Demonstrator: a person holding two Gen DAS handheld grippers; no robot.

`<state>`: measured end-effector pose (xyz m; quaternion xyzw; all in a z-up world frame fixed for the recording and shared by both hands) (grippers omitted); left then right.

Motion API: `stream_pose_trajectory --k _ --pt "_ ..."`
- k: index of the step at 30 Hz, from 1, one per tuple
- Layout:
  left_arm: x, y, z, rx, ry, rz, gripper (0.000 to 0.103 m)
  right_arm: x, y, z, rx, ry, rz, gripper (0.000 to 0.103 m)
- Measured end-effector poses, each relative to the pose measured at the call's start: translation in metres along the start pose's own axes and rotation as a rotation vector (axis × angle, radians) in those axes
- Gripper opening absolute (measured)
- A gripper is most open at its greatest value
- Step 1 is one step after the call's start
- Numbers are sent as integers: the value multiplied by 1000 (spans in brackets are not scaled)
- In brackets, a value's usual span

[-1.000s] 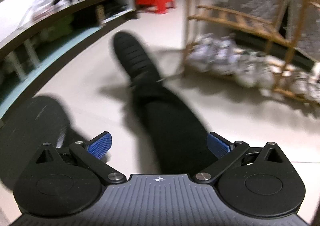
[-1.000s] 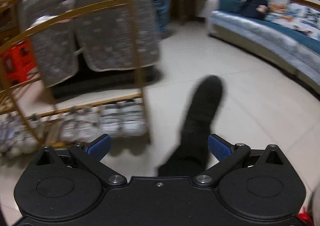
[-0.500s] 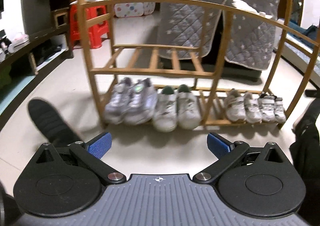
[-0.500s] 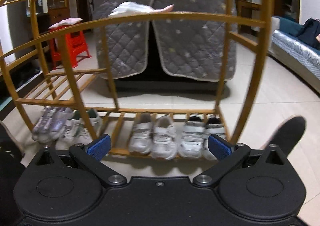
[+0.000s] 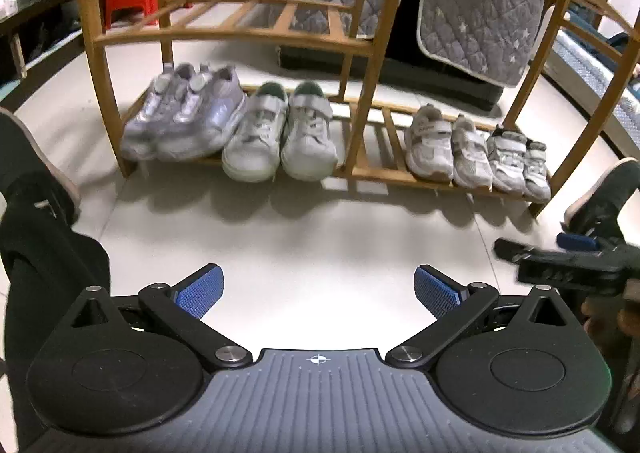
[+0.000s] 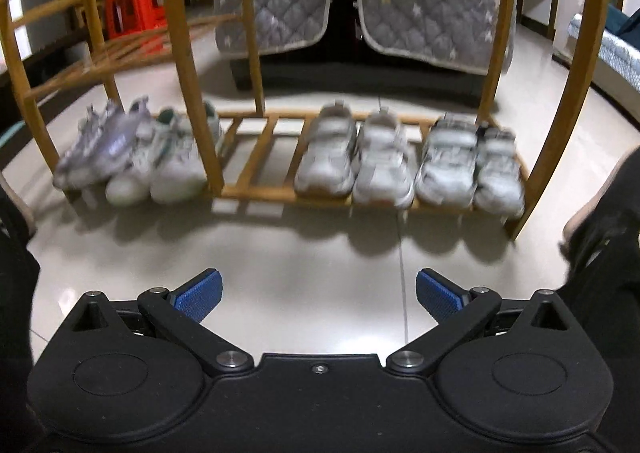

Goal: Organize scattered shoes

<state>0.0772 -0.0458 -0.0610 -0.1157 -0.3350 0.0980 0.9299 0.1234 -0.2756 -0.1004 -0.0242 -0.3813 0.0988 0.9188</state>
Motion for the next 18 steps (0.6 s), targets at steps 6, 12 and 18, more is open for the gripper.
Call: stream_pose_trajectory --k 6,12,18 --pt "-16 -6 -15 18 24 -11 102 -25 8 -13 -33 -2 19 103" --pt "-31 -14 -34 24 71 -26 102 -44 -1 -28 -29 41 1 103" --pt "-36 -22 -43 25 91 -47 102 -50 -8 -35 -26 59 -21 103"
Point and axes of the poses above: each gripper's, at about its wrist camera, not at the fingertips, and z roughly against the way its jaws point, y to its left, x to its top, the point moved 7 cm from there along -z, roughly the way its jaws point, and after that the axes turned 13 degrees about z, right-handed, at the moved point
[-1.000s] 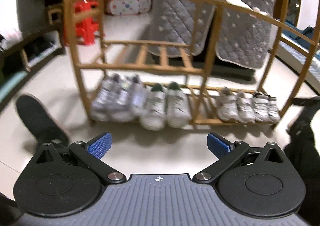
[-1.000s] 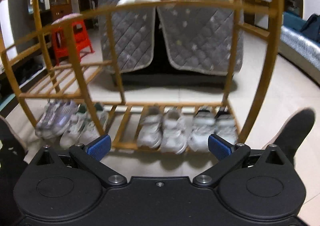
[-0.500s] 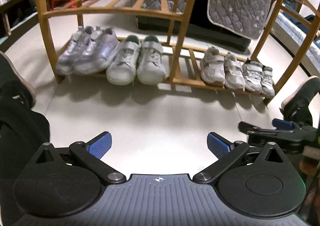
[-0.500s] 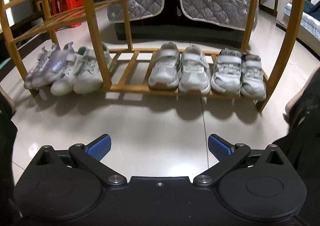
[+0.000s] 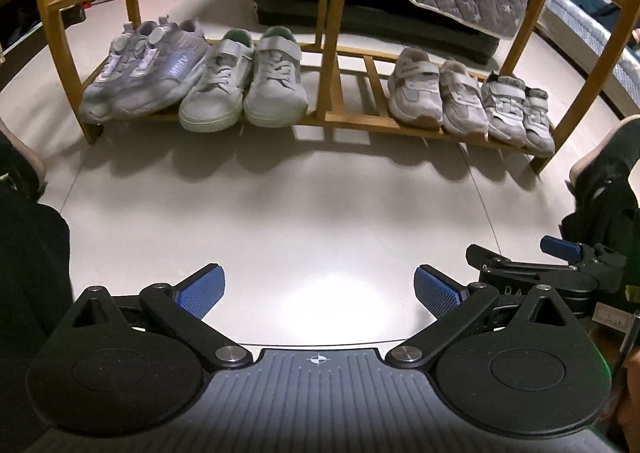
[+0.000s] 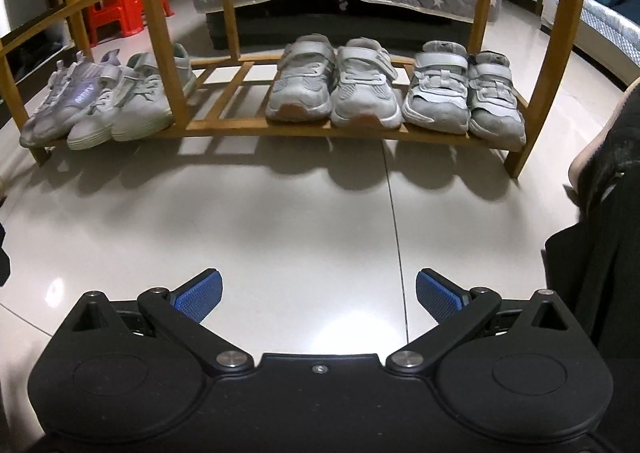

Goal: Organize scattered shoes

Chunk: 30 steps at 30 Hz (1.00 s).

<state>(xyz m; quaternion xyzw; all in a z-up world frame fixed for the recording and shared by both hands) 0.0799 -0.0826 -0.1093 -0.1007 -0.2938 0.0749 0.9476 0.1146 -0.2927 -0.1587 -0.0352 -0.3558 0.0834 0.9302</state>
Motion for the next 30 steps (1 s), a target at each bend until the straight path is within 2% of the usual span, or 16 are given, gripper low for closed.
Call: stream_pose_trajectory --k 14,21,25,27,30 --pt "-4 -4 1 0 -13 7 102 -5 11 -4 15 17 41 103" --pt "9 -4 15 25 -107 0 102 -5 11 -5 17 14 39 103" --pt "18 -3 20 -10 -106 27 102 -5 11 -5 18 13 38 103" --pt "19 -1 17 -14 -84 35 102 -5 11 -6 16 14 38 103" --pt "20 -1 16 1 -94 11 102 -6 12 -9 23 23 36 103"
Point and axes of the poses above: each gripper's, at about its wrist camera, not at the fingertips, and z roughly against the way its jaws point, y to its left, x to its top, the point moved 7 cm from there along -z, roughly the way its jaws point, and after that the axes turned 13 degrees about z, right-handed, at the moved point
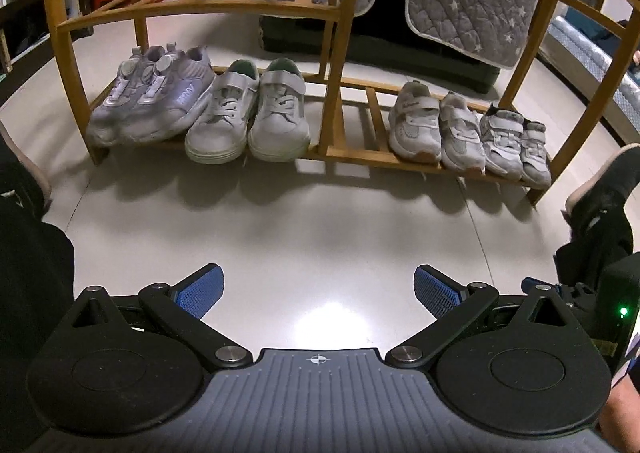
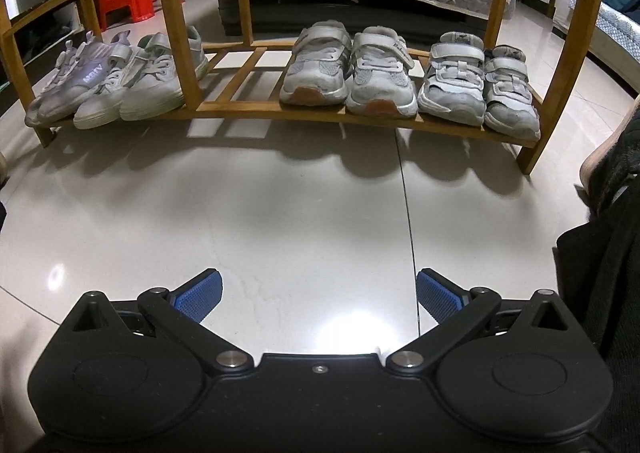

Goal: Organize scattered shoes

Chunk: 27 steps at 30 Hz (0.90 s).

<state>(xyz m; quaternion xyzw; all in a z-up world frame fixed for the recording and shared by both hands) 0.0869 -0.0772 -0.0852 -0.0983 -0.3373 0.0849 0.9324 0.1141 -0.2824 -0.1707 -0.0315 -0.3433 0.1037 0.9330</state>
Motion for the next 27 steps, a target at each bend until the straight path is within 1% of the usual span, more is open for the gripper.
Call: stream_pose_trajectory --k 3,6,8,12,15,19,27 --pt "0 1 1 46 -35 -24 102 0 2 -1 5 2 7 103" --pt "2 1 2 53 -50 -26 102 0 3 -2 7 3 9 103" --pt "3 1 2 41 -47 -23 102 0 3 -2 6 3 9 103" --pt "3 -1 4 47 -74 -26 102 -1 3 -3 5 5 10 103" --pt "2 -1 2 29 -60 -18 102 -1 3 -3 4 7 11 103" --pt "0 0 -6 11 -12 18 102 -2 3 -4 2 9 12 103" --pt "-6 1 -12 35 3 5 102 -2 4 -5 3 11 16 103"
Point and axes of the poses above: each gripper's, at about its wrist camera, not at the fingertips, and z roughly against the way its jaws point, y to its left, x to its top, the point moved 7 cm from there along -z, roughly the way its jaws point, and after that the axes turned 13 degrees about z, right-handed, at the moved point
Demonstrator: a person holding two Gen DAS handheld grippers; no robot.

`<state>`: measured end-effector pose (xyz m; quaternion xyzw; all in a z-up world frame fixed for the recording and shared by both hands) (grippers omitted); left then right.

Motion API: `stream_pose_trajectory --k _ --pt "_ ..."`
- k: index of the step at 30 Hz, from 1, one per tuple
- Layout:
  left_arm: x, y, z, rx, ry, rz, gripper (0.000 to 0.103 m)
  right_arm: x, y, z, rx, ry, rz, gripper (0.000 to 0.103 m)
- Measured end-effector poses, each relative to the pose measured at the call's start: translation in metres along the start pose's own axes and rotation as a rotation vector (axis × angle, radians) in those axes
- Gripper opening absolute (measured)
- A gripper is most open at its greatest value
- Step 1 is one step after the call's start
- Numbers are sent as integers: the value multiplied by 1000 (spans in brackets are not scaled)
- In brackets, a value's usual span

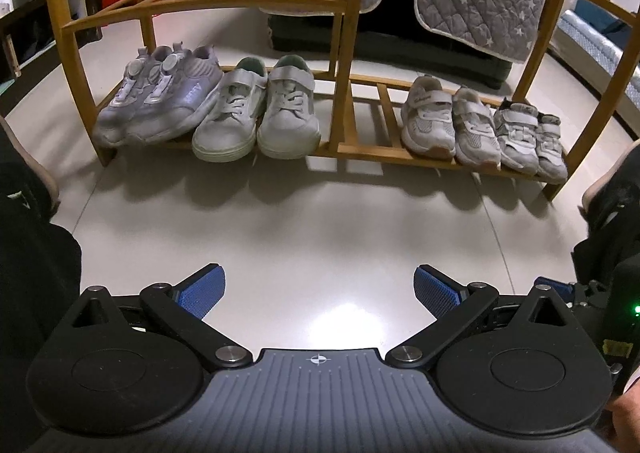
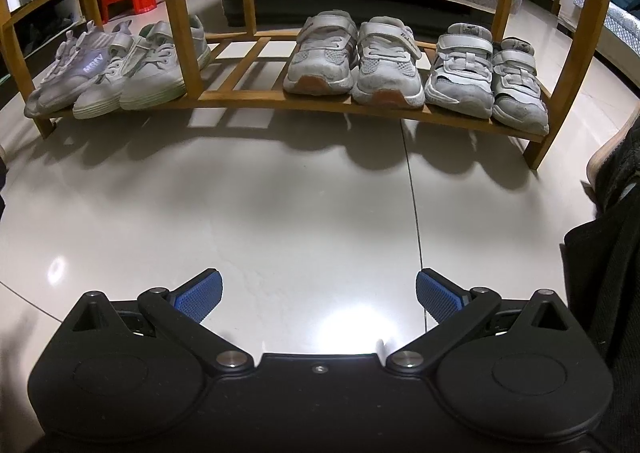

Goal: Organize scattered shoes

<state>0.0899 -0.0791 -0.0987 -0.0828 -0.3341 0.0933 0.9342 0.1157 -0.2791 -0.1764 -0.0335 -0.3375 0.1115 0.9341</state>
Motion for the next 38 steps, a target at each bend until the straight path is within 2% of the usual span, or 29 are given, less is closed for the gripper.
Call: stream_pose_trajectory --k 27,38 --pt "-16 -7 -8 -2 41 -22 102 1 2 0 -1 -4 8 103" --pt "-18 -8 -11 12 46 -24 98 1 2 0 -4 -4 11 103"
Point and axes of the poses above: each gripper's, at about its wrist camera, not at the fingertips, and z roughly against the way its jaws point, y to its left, x to its top, the point moved 7 cm from there along -z, roughly the way its jaws point, and after that the axes turned 13 degrees about z, right-handed, at the moved point
